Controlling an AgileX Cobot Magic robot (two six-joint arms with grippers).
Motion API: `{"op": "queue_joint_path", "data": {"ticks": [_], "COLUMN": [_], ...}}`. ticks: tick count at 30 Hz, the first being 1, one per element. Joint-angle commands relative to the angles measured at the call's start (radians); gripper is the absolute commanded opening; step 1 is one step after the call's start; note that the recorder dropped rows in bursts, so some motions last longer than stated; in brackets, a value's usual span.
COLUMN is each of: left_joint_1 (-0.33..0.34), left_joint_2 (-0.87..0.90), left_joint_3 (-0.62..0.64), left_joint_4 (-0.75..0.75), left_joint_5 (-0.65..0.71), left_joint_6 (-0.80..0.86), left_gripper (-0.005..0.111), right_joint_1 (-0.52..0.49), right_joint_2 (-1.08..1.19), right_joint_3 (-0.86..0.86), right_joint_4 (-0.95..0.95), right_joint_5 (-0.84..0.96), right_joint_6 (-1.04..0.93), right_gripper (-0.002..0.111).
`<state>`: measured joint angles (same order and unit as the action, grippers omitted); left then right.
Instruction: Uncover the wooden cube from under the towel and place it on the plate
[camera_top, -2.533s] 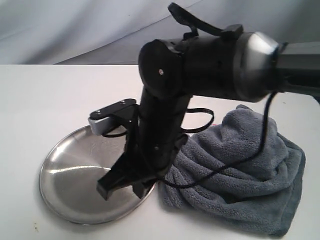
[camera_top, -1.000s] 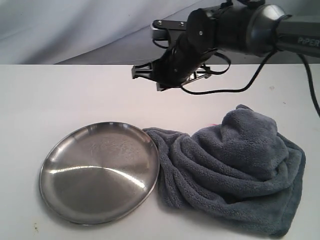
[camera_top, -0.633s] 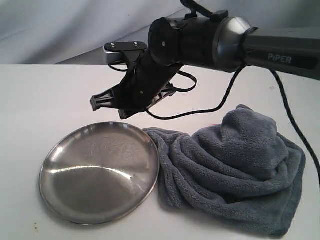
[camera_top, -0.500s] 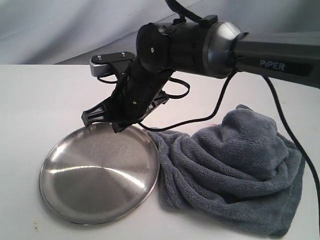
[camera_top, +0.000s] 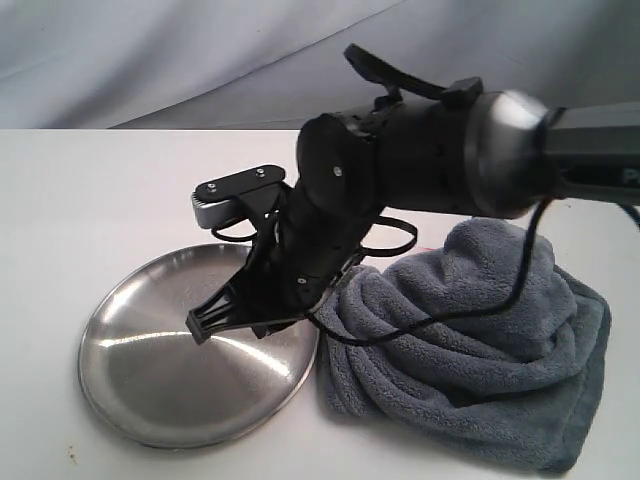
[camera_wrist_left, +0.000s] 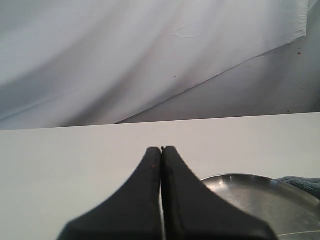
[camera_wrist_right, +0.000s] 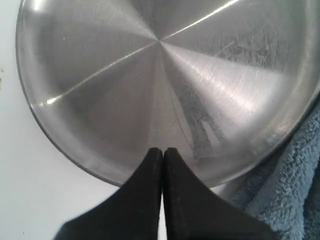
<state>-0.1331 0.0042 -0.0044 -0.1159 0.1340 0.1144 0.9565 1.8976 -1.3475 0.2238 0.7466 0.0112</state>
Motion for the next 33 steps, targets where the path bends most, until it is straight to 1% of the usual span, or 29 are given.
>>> {"op": "queue_joint_path", "data": {"ticks": [1, 7, 10, 12, 16, 19, 22, 27, 31, 33], "left_joint_1": [-0.005, -0.005, -0.005, -0.005, -0.005, -0.005, -0.005, -0.005, -0.005, -0.005], "left_joint_2": [-0.004, -0.004, -0.004, -0.004, -0.004, -0.004, -0.004, -0.004, -0.004, -0.004], "left_joint_3": [0.004, 0.004, 0.004, 0.004, 0.004, 0.004, 0.004, 0.004, 0.004, 0.004], "left_joint_4": [-0.002, -0.002, -0.002, -0.002, -0.002, -0.002, -0.002, -0.002, -0.002, -0.002], "left_joint_5": [-0.003, -0.003, -0.003, -0.003, -0.003, -0.003, -0.003, -0.003, -0.003, -0.003], "left_joint_6": [-0.003, -0.003, -0.003, -0.003, -0.003, -0.003, -0.003, -0.003, -0.003, -0.003], "left_gripper": [0.0, 0.0, 0.0, 0.0, 0.0, 0.0, 0.0, 0.0, 0.0, 0.0], "right_joint_1": [0.0, 0.0, 0.0, 0.0, -0.002, -0.002, -0.002, -0.012, -0.043, -0.076], "right_joint_2": [-0.107, -0.233, -0.287, -0.32, -0.368, -0.394, -0.405, -0.405, -0.405, -0.405], "right_joint_3": [0.115, 0.261, 0.331, 0.375, 0.449, 0.498, 0.532, 0.538, 0.536, 0.536], "right_joint_4": [-0.013, -0.013, -0.051, -0.12, -0.321, -0.418, -0.442, -0.446, -0.446, -0.441], "right_joint_5": [-0.074, -0.144, -0.179, -0.185, -0.187, -0.194, -0.209, -0.209, -0.206, -0.197], "right_joint_6": [-0.011, 0.01, 0.05, 0.129, 0.339, 0.442, 0.469, 0.469, 0.473, 0.473], "right_gripper": [0.0, 0.0, 0.0, 0.0, 0.0, 0.0, 0.0, 0.0, 0.0, 0.0]}}
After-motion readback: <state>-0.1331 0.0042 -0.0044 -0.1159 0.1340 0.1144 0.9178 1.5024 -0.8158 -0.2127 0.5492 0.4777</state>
